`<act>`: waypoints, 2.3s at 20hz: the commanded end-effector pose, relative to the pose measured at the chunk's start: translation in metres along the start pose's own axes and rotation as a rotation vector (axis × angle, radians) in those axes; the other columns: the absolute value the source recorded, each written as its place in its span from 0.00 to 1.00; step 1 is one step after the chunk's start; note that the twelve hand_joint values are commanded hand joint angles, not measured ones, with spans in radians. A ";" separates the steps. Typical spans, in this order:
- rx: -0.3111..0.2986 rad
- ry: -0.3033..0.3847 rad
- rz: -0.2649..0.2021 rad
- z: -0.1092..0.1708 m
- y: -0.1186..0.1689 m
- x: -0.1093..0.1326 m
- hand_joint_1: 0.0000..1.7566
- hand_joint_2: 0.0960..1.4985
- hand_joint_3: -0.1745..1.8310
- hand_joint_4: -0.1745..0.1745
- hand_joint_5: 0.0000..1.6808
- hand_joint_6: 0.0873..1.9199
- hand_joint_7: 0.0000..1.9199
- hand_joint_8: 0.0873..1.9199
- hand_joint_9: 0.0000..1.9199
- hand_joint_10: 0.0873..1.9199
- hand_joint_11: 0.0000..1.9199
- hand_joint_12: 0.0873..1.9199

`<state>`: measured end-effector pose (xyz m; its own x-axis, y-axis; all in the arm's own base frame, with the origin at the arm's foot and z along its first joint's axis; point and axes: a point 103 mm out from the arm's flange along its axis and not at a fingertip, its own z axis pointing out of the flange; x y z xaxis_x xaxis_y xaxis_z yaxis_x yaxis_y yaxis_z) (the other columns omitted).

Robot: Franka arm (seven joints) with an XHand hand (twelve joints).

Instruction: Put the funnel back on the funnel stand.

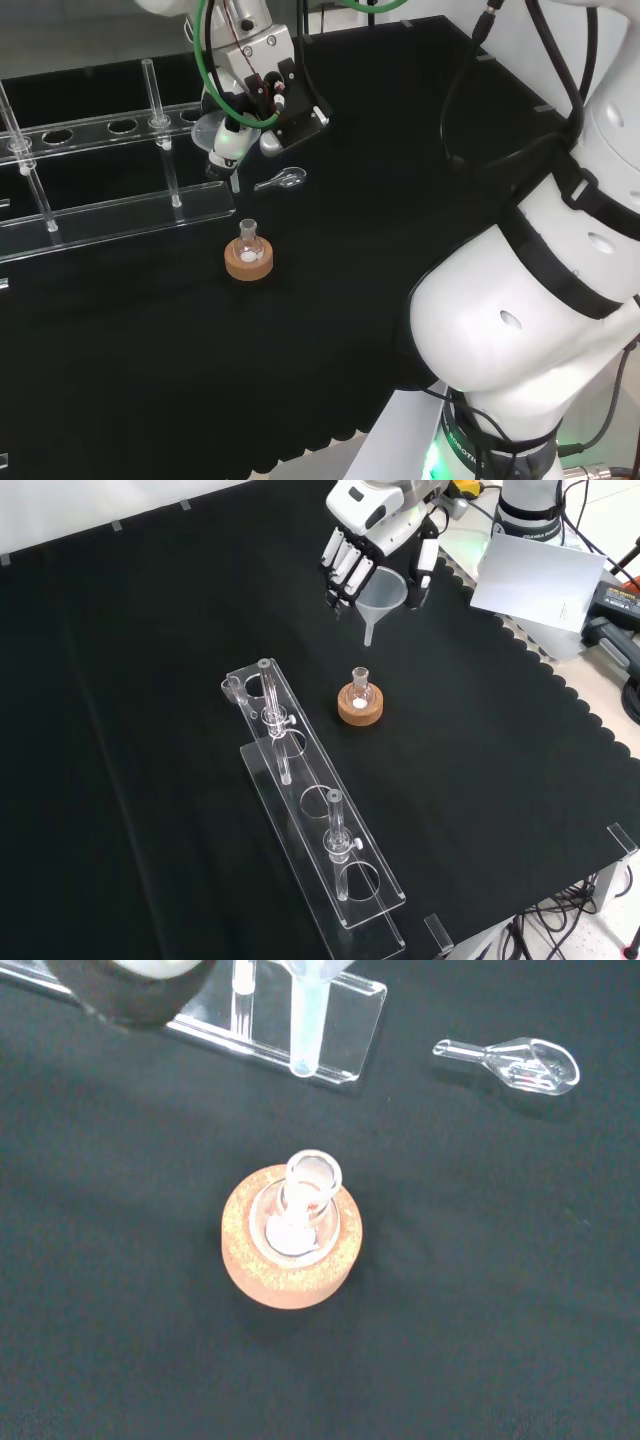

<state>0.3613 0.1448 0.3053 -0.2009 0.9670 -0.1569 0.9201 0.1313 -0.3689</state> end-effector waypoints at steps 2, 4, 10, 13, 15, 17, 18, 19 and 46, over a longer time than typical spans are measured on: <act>-0.017 0.011 0.012 -0.014 0.008 -0.010 0.47 0.63 0.00 0.48 0.37 0.20 0.27 0.30 0.43 0.20 0.31 0.63; -0.030 0.012 0.015 -0.020 0.012 -0.015 0.47 0.64 0.00 0.48 0.37 0.20 0.27 0.30 0.43 0.20 0.31 0.63; -0.075 0.045 0.018 -0.039 0.029 -0.033 0.47 0.64 0.00 0.49 0.38 0.21 0.27 0.30 0.43 0.20 0.31 0.63; -0.090 0.056 0.008 -0.050 0.042 -0.040 0.47 0.64 0.00 0.49 0.38 0.21 0.27 0.30 0.43 0.20 0.31 0.63; -0.100 0.054 -0.001 -0.058 0.053 -0.043 0.47 0.64 0.00 0.49 0.38 0.22 0.27 0.30 0.43 0.20 0.31 0.63; -0.108 0.051 -0.006 -0.064 0.061 -0.045 0.47 0.64 0.00 0.50 0.38 0.22 0.27 0.30 0.43 0.20 0.31 0.63; -0.112 0.049 -0.011 -0.067 0.066 -0.046 0.47 0.64 0.00 0.50 0.38 0.22 0.27 0.30 0.43 0.20 0.31 0.63; -0.115 0.048 -0.016 -0.070 0.071 -0.047 0.47 0.64 0.00 0.50 0.38 0.22 0.27 0.30 0.43 0.20 0.31 0.63; -0.110 0.054 -0.077 -0.080 0.155 -0.048 0.48 0.64 0.00 0.49 0.39 0.26 0.27 0.31 0.43 0.20 0.32 0.62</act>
<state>0.5367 0.1332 0.3343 -0.2430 0.9671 -0.0757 0.9409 0.2160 -0.2607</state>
